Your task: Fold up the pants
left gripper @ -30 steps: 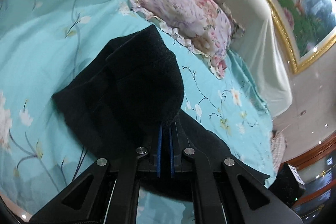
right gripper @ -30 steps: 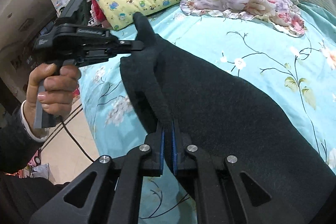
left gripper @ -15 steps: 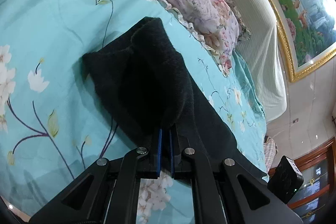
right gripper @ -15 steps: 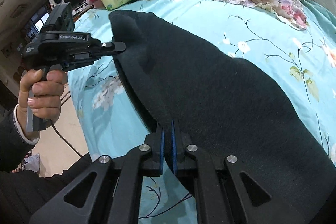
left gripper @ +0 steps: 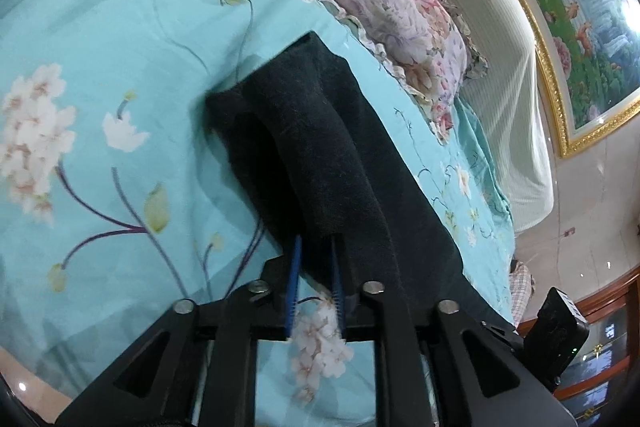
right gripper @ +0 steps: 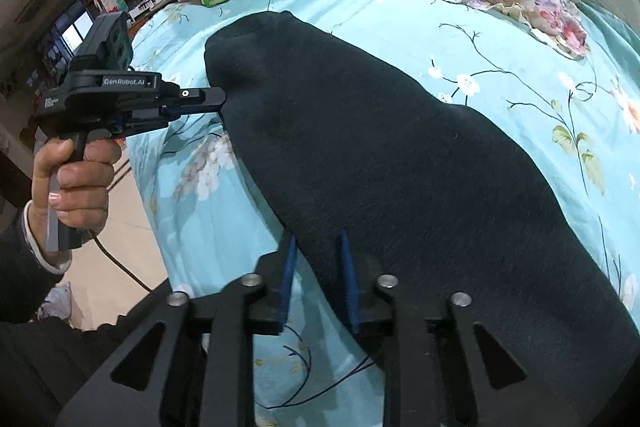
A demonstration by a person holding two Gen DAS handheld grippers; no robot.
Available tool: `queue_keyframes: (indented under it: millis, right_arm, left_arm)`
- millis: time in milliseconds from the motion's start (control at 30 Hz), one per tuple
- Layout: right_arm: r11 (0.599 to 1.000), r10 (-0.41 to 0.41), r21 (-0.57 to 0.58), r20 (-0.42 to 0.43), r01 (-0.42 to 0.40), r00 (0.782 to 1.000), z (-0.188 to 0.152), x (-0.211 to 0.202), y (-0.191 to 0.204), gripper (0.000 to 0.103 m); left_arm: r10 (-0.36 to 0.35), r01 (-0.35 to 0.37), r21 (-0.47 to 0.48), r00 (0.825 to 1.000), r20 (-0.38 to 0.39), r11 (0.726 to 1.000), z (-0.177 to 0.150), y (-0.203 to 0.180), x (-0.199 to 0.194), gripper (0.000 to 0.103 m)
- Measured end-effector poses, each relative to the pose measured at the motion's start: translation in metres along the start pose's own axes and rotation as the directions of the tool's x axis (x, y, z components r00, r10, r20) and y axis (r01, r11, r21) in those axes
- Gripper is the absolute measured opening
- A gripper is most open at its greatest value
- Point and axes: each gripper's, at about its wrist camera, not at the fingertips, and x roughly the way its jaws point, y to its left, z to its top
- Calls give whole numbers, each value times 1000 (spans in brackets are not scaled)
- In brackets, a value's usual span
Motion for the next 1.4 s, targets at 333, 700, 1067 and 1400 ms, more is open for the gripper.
queue_keyframes:
  millis: [333, 700, 1067, 1400]
  right_arm:
    - [997, 41, 69, 69, -45, 997, 6, -14, -6, 29]
    - [972, 19, 226, 166, -57, 986, 31, -22, -47, 33]
    - [943, -24, 332, 94, -9, 995, 75, 20, -109, 38]
    - [980, -14, 199, -70, 27, 997, 82, 63, -107, 38]
  left_arm:
    - [23, -23, -18, 999, 22, 1000, 5, 8, -17, 41]
    - [91, -91, -31, 996, 18, 995, 23, 10, -12, 55]
    - [119, -119, -46, 993, -6, 992, 45, 16, 7, 57]
    - [146, -146, -13, 989, 3, 989, 52, 15, 23, 54]
